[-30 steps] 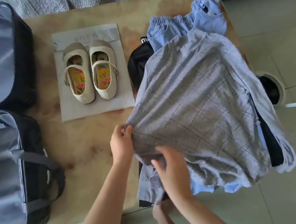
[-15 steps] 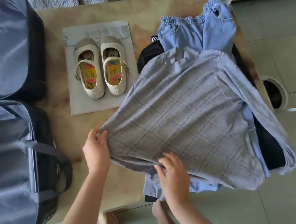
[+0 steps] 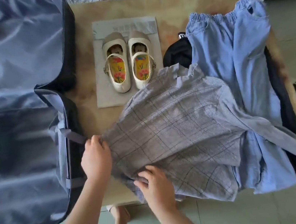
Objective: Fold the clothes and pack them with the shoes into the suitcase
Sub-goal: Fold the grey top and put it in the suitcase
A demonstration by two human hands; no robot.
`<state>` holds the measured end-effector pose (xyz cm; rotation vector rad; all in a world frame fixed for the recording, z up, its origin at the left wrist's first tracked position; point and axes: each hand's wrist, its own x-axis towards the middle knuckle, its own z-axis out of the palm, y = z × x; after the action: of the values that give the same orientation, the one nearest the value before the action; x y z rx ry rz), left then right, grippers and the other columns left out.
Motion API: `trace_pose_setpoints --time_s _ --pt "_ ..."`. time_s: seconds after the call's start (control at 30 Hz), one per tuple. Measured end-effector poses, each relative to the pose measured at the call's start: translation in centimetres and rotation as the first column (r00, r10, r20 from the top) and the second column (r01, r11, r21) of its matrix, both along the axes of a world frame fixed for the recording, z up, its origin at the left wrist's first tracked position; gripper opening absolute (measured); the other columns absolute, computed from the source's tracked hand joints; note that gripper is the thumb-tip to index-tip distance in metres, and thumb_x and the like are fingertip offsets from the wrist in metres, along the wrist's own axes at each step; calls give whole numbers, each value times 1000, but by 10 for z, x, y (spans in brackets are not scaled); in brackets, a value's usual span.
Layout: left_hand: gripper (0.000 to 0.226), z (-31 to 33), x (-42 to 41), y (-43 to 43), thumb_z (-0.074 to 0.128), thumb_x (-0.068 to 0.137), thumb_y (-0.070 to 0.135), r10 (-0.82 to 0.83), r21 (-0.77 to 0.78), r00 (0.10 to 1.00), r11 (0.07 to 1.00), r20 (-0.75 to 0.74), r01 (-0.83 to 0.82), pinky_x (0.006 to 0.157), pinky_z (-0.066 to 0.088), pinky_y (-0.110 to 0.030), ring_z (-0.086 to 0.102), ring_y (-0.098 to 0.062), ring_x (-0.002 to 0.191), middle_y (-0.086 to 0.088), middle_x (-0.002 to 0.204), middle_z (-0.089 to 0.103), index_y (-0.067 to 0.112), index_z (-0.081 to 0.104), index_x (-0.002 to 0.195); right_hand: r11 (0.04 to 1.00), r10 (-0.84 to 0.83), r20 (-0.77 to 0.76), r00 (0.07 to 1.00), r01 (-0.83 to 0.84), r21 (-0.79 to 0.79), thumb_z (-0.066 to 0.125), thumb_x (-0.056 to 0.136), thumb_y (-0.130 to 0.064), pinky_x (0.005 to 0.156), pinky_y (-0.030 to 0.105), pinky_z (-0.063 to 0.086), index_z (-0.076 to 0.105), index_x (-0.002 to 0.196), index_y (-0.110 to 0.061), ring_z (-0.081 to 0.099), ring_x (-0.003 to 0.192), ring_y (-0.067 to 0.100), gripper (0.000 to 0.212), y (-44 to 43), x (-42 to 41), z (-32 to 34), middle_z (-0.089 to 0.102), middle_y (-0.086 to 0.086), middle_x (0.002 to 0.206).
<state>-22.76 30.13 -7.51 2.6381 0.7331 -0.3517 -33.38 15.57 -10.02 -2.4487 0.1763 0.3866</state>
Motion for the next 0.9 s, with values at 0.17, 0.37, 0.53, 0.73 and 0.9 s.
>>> trace_pose_setpoints --time_s 0.17,0.37,0.53,0.73,0.9 --pt "35 -7 27 -23 51 95 23 -170 -65 984 983 58 173 94 39 -42 47 -31 115 -12 123 55 9 54 127 985 -174 96 980 174 10 58 91 -36 84 24 52 67 108 -15 60 104 11 29 -69 55 3 63 -3 117" --pt "41 -15 89 -61 54 95 24 -180 -394 981 899 66 191 97 38 -32 51 -23 118 -7 130 54 13 47 135 900 -308 315 898 382 -209 65 88 -23 83 34 39 67 110 -10 51 98 25 25 -162 144 -2 67 7 107" --pt "46 -31 120 -73 55 94 38 -203 -440 979 880 -8 179 101 42 -43 56 -26 113 -6 123 61 17 48 134 874 -352 171 920 388 -294 63 90 -24 112 42 21 52 135 -11 27 138 32 48 -205 185 -13 42 11 147" --pt "40 -35 123 -79 42 98 44 -197 -496 979 856 -52 146 70 50 -34 64 -27 83 -7 84 67 15 64 114 863 -379 177 908 416 -285 64 89 -28 112 47 24 41 142 -9 38 132 37 61 -223 211 -18 51 15 138" --pt "38 -37 108 -82 53 89 54 -235 -503 970 847 -64 172 46 34 -20 49 -5 48 6 58 59 25 68 108 853 -430 53 901 425 -302 66 82 -50 99 44 38 59 125 -16 58 103 38 54 -221 221 -17 71 12 101"
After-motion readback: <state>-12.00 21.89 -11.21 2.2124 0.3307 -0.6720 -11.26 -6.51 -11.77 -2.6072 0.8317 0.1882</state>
